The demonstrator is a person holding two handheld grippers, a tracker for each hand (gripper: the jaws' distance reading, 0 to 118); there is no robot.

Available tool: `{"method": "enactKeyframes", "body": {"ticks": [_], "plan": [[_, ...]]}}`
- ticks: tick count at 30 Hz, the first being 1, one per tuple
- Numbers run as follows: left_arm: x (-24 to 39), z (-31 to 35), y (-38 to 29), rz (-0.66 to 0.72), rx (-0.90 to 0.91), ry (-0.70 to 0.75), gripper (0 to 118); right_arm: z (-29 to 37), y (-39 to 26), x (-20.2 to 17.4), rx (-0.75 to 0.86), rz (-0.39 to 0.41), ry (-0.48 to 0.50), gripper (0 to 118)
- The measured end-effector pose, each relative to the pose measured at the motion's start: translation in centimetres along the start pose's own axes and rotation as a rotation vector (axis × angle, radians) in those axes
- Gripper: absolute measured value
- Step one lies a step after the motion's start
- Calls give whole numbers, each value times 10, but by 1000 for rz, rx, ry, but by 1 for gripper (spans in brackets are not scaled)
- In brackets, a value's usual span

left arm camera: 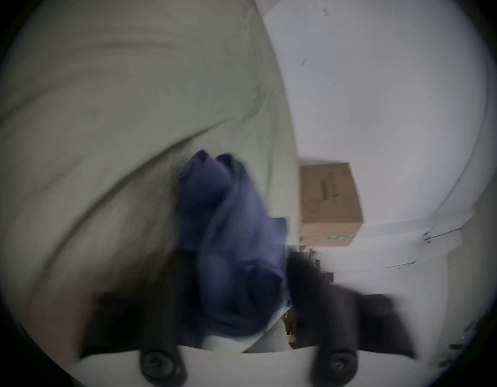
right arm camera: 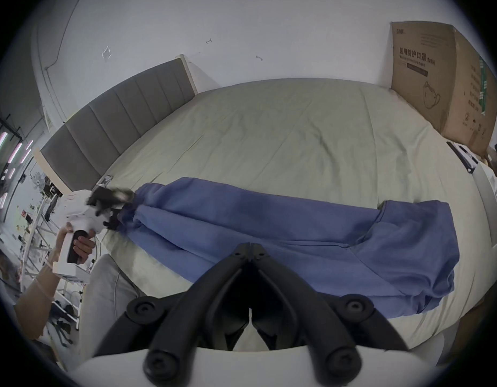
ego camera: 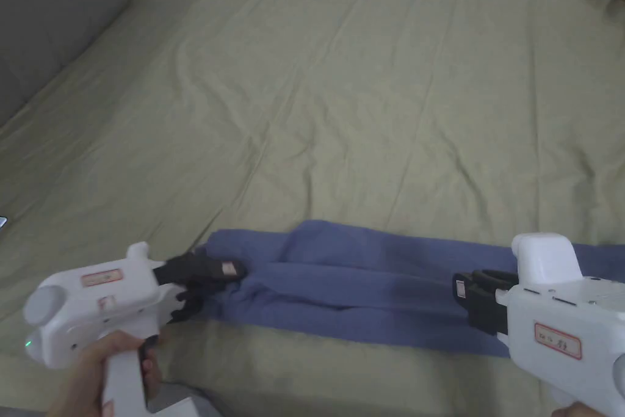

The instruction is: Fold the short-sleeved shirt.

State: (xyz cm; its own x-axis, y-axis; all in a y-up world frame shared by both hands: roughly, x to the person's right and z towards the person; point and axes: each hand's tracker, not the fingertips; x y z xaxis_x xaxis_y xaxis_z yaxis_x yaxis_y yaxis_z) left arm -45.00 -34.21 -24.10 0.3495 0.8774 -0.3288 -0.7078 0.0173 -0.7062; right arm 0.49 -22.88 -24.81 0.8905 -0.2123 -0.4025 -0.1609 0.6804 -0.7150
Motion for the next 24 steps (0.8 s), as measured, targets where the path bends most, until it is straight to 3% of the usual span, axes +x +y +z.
{"method": "enactKeyframes", "body": {"ticks": [1,3,5,9,13,17,20,24], "plan": [[0,-11,-2,-4,-18,95,6,-1,0,1,-7,4,-2,0],[6,-2,-7,-39,5,-27,6,1,-1,-1,-21,16,-18,0],[20,8,-9,-65,30,33,6,5,-3,5,-18,12,-28,0],[73,28,-17,-210,93,139,6,15,-2,24,3,-60,-16,0],[158,23,-36,-558,166,319,6,29,-6,40,12,-64,-30,0],[237,-19,-85,-915,145,363,6,47,-15,58,49,-75,-57,0],[262,-76,-124,-1083,63,393,6,59,-25,74,64,-113,-51,0],[256,-162,-160,-1041,-169,371,6,70,-40,95,76,-156,-68,0]]}}
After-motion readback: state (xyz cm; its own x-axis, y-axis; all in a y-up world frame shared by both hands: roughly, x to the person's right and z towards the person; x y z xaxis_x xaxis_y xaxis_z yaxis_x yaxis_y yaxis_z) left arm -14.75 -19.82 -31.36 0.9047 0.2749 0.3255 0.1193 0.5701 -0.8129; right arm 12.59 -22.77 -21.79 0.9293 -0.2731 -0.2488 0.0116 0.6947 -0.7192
